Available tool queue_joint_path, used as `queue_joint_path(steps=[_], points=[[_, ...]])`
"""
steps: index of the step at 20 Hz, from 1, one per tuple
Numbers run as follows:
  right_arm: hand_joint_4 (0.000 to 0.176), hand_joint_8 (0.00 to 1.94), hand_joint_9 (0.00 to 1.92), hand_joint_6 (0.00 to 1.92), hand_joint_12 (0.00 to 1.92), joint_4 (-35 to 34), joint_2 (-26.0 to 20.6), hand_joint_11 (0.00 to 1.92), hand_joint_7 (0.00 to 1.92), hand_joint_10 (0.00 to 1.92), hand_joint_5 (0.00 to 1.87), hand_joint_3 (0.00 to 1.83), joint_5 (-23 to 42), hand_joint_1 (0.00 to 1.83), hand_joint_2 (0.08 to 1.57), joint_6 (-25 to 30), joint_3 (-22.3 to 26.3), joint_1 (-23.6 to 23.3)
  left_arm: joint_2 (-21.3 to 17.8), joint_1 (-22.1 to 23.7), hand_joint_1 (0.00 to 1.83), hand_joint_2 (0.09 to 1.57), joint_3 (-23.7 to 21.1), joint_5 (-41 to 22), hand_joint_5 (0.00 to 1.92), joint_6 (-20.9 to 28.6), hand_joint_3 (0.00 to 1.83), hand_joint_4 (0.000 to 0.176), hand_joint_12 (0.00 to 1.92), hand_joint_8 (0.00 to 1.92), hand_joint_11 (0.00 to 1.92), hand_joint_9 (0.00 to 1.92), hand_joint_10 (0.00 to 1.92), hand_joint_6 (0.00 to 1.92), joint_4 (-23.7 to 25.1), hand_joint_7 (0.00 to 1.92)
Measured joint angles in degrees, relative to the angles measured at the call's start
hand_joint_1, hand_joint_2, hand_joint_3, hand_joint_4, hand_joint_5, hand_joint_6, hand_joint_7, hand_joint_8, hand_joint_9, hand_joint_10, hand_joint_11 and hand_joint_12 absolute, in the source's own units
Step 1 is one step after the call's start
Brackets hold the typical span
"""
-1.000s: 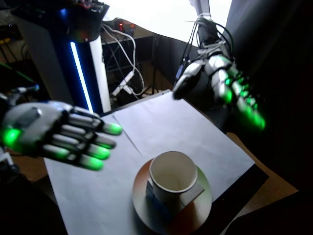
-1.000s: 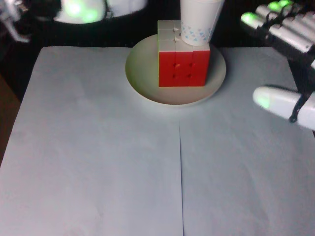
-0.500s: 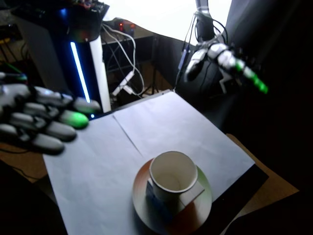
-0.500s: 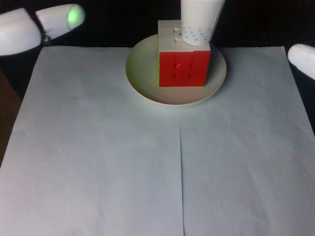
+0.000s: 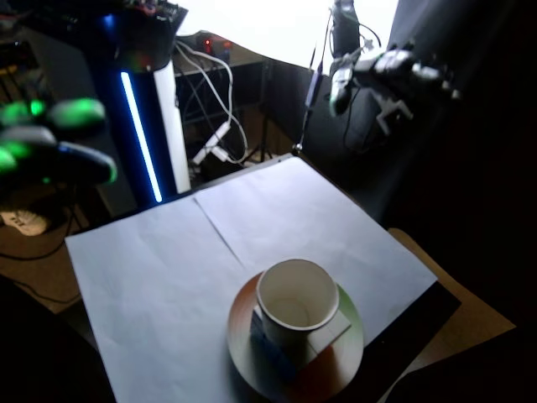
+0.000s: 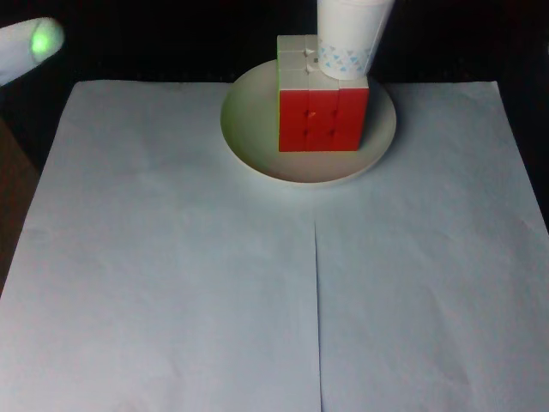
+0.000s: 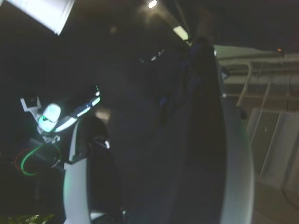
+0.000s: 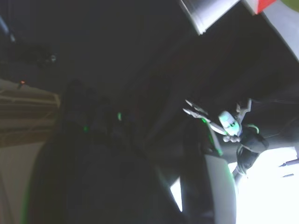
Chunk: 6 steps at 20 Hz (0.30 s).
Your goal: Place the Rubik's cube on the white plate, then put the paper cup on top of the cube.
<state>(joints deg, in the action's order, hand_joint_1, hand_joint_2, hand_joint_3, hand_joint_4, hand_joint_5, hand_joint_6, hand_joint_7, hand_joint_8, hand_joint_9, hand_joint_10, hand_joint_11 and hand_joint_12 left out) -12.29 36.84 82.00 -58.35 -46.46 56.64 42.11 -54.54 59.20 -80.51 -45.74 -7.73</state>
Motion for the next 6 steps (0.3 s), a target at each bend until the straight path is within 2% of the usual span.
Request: queue_joint_path(steps=[1,2,3,4,5,6], points=[[0.167,0.00,0.21,0.64,0.74,0.2,-0.7,0.00,0.00,0.04,0.00,0.00,1.6,0.41,1.32,0.0,0.3,0.0,-0.2,-1.0,0.56,1.27,-0.2,-1.2,0.00,0.0,0.00,0.134,0.00,0.00,0.00,0.00,0.00,0.00,-0.1,0.00],[0.176,0.05,0.26,1.74,0.89,-0.2,-1.3,0.00,0.18,0.04,0.41,0.01,3.2,0.62,1.42,-0.1,0.5,0.0,-0.2,-1.9,0.45,1.26,-0.7,-2.7,0.00,0.0,0.00,0.149,0.00,0.00,0.00,0.00,0.00,0.00,-0.4,0.00],[0.176,0.44,0.31,1.56,0.83,-0.6,-1.8,0.00,0.30,0.03,0.09,0.00,4.0,0.48,1.30,0.0,0.9,0.0,-0.3,-2.4,0.44,1.30,-0.7,-4.0,0.00,-0.4,0.01,0.110,0.00,0.00,0.00,0.00,0.00,0.00,-0.3,0.00],[0.175,0.55,0.30,1.45,0.73,-0.8,-2.4,0.00,0.24,0.01,0.00,0.00,4.3,0.39,1.28,0.0,1.2,0.0,-0.4,-2.8,0.47,1.34,-0.8,-4.9,0.00,-0.9,0.01,0.096,0.00,0.00,0.00,0.00,0.00,0.33,-0.5,0.00],[0.125,0.27,0.28,0.37,0.47,-0.5,-2.8,0.00,0.25,0.01,0.00,0.03,4.5,0.05,1.40,-0.2,1.4,0.0,-0.9,-3.1,0.60,1.44,-1.4,-5.5,0.39,-0.9,0.00,0.173,0.01,0.02,0.01,0.00,0.00,1.76,-1.0,0.07],[0.124,0.14,0.23,0.08,0.19,-0.4,-3.3,0.00,0.13,0.01,0.00,0.02,4.9,0.01,1.41,-0.2,1.8,0.0,-1.6,-3.8,0.74,1.38,-1.8,-7.2,0.53,-0.9,0.00,0.175,0.05,0.05,0.08,0.07,0.02,1.66,-1.3,0.19]])
